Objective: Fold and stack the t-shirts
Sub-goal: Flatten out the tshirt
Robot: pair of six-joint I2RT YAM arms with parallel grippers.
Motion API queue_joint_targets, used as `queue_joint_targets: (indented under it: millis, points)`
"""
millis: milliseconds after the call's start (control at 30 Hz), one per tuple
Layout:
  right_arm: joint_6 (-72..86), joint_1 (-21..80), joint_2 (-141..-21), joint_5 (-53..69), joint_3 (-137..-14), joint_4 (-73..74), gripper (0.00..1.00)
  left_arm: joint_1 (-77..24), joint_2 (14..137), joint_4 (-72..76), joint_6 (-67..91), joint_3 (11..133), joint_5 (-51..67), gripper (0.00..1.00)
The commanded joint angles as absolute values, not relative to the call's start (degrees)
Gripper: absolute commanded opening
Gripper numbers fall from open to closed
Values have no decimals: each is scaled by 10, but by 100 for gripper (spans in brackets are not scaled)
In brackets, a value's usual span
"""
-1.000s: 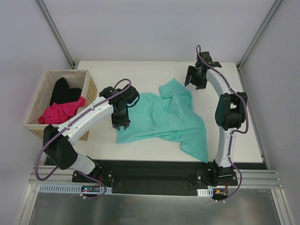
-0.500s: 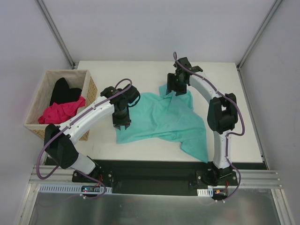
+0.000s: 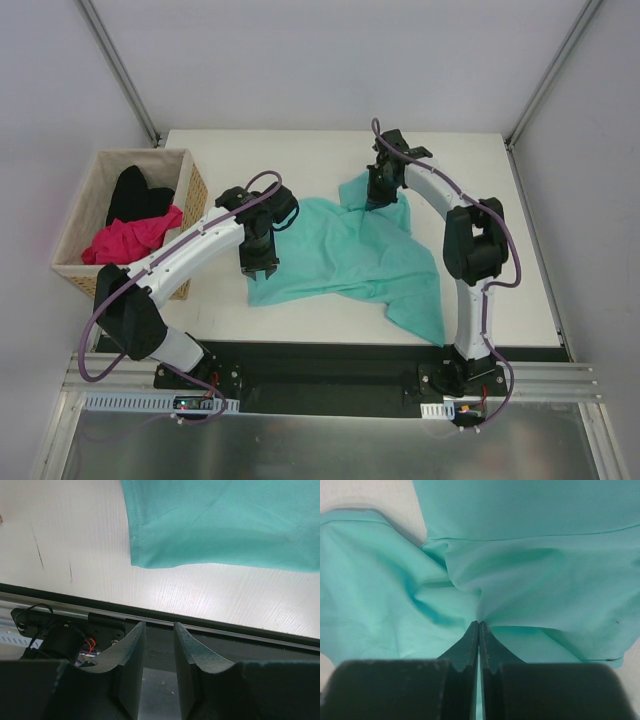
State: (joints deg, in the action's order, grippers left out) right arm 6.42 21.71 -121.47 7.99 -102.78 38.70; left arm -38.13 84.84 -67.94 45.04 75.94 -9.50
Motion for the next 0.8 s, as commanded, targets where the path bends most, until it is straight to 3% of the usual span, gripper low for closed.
queue_joint_targets:
  millis: [0,633,767]
  points:
    - [76,214,-1162,51,-1013,384,1,-376,831,-690,456,758,-99,29]
    - [151,197,-1057,-84,-887,350,1,-376,836,-690,443,757,-103,29]
    - [147,197,-1099,-70,-932,396,29,-376,835,-690,444,757,-105,29]
